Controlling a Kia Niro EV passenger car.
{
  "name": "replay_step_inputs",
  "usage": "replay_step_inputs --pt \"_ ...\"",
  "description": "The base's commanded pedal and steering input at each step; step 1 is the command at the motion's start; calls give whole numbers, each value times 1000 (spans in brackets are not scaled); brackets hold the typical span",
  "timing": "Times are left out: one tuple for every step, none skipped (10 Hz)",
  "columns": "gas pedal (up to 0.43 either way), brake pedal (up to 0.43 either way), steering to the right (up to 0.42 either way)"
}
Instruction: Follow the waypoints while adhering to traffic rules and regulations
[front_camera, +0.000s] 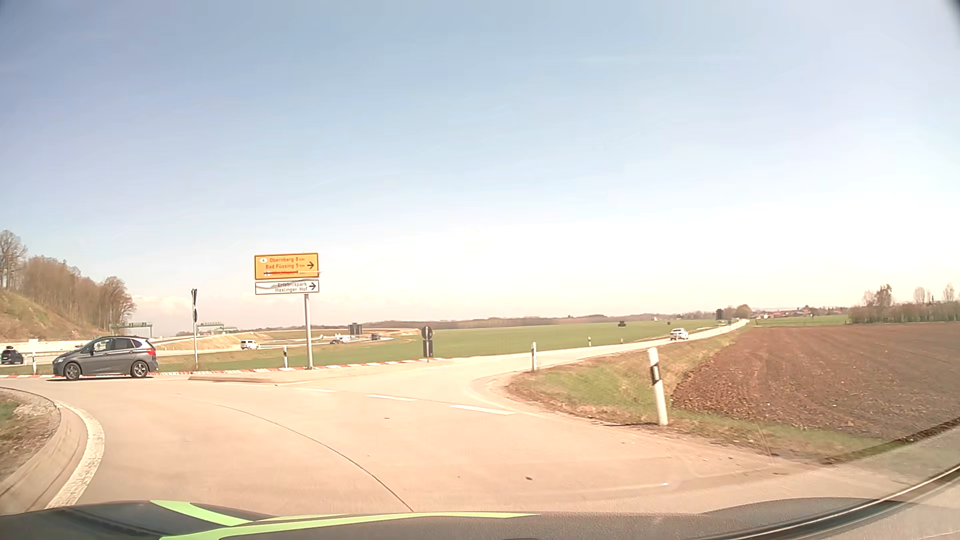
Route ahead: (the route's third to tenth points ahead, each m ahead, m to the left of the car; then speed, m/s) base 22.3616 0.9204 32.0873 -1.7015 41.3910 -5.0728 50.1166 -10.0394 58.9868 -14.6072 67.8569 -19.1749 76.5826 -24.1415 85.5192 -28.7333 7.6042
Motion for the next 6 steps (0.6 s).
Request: replay_step_inputs --pt "118 0 -140" --pt "130 0 -121" --pt "150 0 -108" --pt "150 0 -95" --pt "157 0 -86" --pt "157 0 -69"
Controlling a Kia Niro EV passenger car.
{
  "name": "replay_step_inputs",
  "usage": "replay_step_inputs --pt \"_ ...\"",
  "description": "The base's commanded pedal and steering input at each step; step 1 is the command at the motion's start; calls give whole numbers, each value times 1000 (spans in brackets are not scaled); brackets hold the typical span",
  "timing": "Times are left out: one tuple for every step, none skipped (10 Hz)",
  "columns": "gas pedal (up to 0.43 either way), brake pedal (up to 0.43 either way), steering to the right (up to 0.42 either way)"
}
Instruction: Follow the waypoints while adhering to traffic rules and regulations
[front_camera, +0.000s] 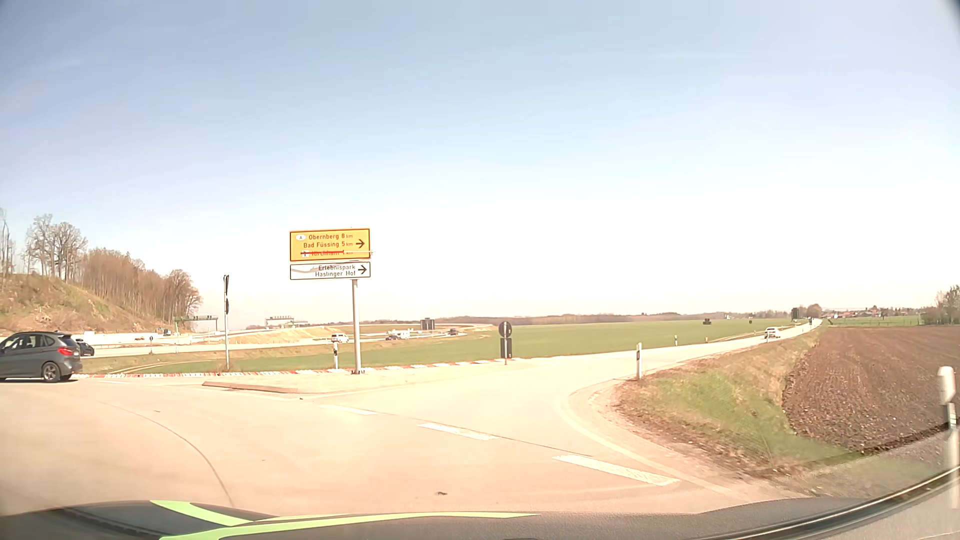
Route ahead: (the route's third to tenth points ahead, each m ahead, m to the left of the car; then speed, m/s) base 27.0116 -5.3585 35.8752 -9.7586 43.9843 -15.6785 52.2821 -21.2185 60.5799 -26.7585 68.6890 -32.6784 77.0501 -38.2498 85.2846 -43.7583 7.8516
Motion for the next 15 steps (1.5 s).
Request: replay_step_inputs --pt "157 0 -41" --pt "169 0 -17" --pt "169 0 4" --pt "169 0 21" --pt "177 0 37" --pt "177 0 50" --pt "177 0 68" --pt "189 0 82" --pt "189 0 95" --pt "189 0 104" --pt "189 0 108" --pt "220 0 113" --pt "220 0 126" --pt "220 0 138" --pt "220 0 148"
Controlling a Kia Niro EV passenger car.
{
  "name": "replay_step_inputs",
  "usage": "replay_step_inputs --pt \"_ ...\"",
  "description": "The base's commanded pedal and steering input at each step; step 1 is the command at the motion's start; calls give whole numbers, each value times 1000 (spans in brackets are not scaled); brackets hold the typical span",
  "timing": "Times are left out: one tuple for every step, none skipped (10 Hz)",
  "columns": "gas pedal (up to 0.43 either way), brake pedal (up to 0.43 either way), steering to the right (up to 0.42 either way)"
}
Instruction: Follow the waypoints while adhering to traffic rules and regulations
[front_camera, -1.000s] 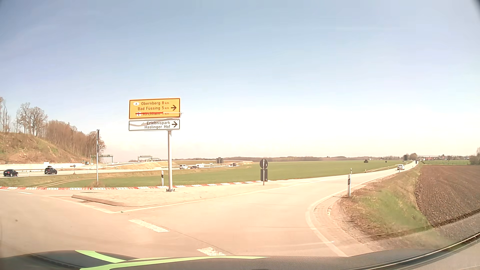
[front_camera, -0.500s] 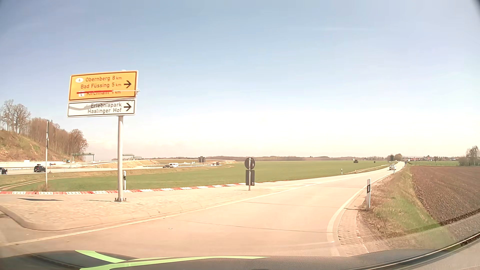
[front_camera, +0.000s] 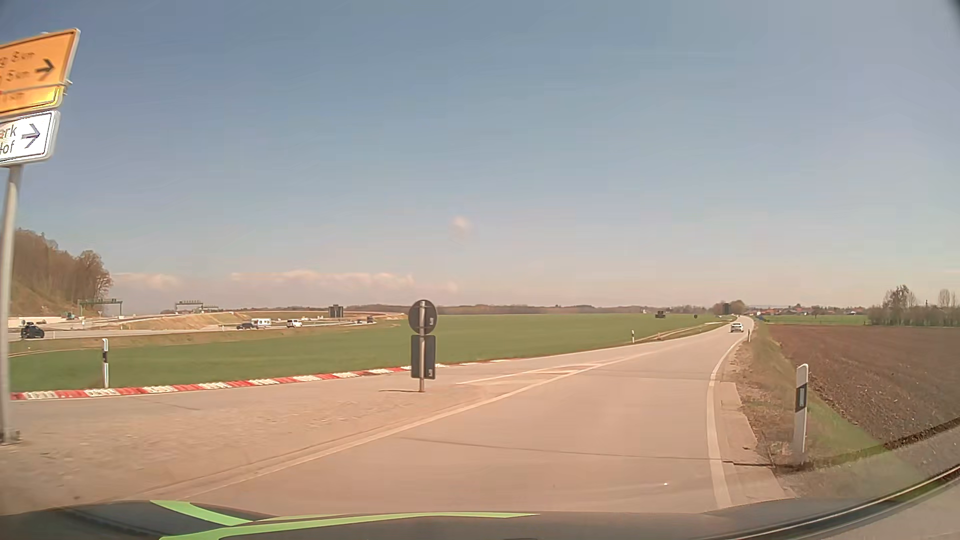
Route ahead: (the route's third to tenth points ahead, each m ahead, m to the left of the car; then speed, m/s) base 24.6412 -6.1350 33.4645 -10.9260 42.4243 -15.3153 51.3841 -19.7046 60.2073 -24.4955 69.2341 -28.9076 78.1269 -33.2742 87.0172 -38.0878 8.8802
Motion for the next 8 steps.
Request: replay_step_inputs --pt "228 0 152" --pt "240 0 152" --pt "248 0 152" --pt "268 0 150" --pt "287 0 147" --pt "299 0 138" --pt "311 0 130" --pt "311 0 119"
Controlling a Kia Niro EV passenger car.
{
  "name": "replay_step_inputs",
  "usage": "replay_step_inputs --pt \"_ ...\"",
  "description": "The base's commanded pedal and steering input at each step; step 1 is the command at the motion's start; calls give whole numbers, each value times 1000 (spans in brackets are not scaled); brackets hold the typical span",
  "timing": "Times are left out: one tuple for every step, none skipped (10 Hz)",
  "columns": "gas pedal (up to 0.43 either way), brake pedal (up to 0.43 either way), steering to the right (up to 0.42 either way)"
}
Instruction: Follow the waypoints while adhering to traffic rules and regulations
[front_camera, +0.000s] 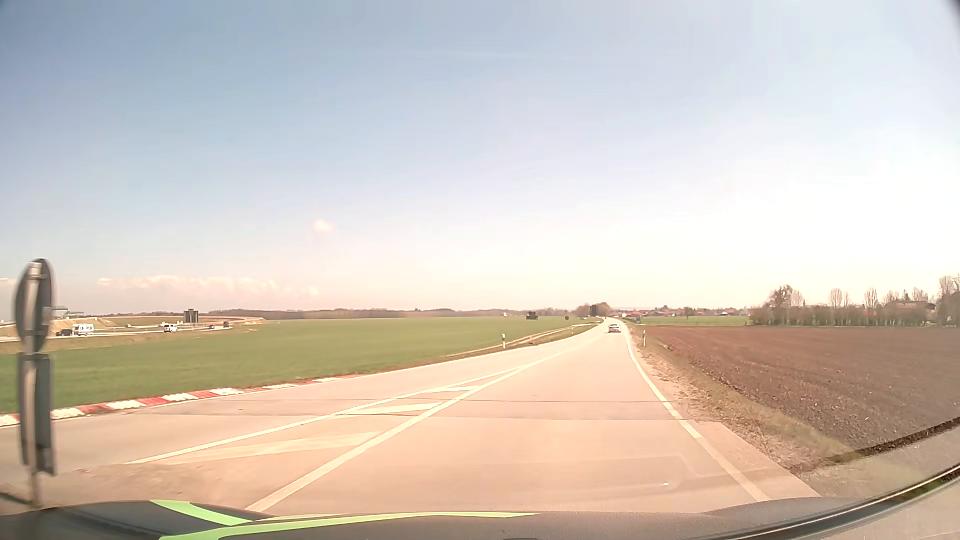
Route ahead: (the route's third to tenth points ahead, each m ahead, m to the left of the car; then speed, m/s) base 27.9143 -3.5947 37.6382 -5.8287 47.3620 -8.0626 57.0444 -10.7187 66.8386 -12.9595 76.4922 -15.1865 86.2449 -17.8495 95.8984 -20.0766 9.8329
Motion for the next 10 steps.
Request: replay_step_inputs --pt "319 0 108" --pt "331 0 94" --pt "331 0 85" --pt "350 0 74" --pt "358 0 66" --pt "358 0 62" --pt "358 0 58" --pt "370 0 54" --pt "378 0 48" --pt "390 0 42"
